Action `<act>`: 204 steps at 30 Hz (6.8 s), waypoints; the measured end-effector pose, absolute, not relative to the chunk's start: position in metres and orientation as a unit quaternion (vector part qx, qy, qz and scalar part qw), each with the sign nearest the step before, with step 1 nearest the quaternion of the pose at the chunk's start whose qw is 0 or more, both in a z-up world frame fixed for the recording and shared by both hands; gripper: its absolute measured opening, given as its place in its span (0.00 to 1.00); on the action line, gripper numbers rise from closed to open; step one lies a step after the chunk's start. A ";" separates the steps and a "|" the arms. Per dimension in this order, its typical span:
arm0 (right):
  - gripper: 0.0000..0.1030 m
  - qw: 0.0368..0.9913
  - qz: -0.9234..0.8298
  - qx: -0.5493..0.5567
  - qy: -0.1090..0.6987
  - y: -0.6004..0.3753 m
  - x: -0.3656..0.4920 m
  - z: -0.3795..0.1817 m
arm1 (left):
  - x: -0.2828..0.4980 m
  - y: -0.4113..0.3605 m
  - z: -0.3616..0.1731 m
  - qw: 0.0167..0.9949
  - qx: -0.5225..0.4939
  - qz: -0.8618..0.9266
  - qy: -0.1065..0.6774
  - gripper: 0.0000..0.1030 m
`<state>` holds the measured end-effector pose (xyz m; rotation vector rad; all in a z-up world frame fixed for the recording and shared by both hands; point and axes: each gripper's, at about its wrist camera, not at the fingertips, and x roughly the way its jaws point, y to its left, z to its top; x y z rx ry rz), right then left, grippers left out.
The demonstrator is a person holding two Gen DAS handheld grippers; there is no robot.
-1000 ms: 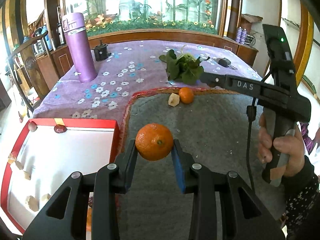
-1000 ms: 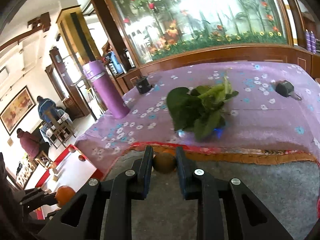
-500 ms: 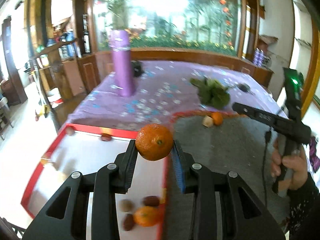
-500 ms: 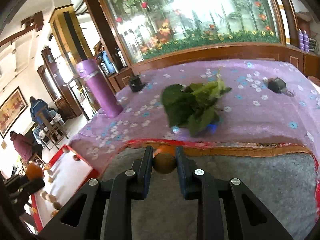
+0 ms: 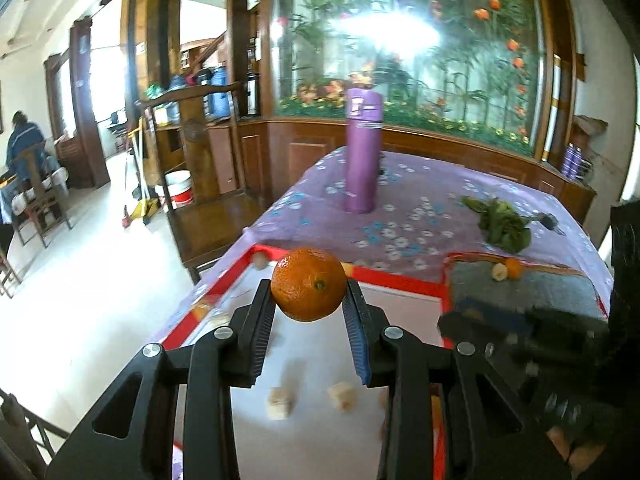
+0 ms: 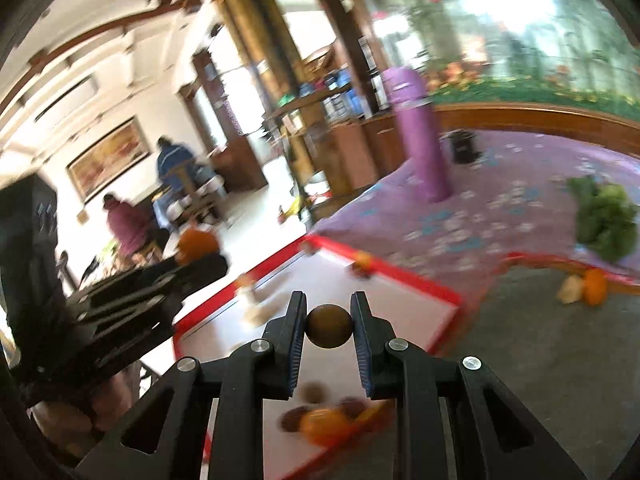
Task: Organize fruits
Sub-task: 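Carry the mandarin and brown fruit into the white tray and open both tools, then move both open tools back toward the last items on the mat, then grasp a cream cube with the left tool while the right tool grasps the last mandarin, then lift the cube and mandarin and turn both tools toward the white tray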
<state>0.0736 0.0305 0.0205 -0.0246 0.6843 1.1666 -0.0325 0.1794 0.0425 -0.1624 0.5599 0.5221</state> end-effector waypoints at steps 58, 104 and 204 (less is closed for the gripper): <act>0.39 0.827 0.408 0.086 0.378 -0.055 0.172 0.003 | 0.001 0.166 0.005 0.896 0.000 0.293 0.334 0.73; 0.45 0.817 0.346 0.184 0.422 -0.143 0.240 -0.030 | 0.103 0.048 0.026 0.910 0.113 0.198 0.346 0.80; 0.34 0.847 0.296 0.045 0.440 -0.114 0.151 -0.051 | 0.054 0.050 -0.039 0.915 -0.013 0.096 0.392 0.16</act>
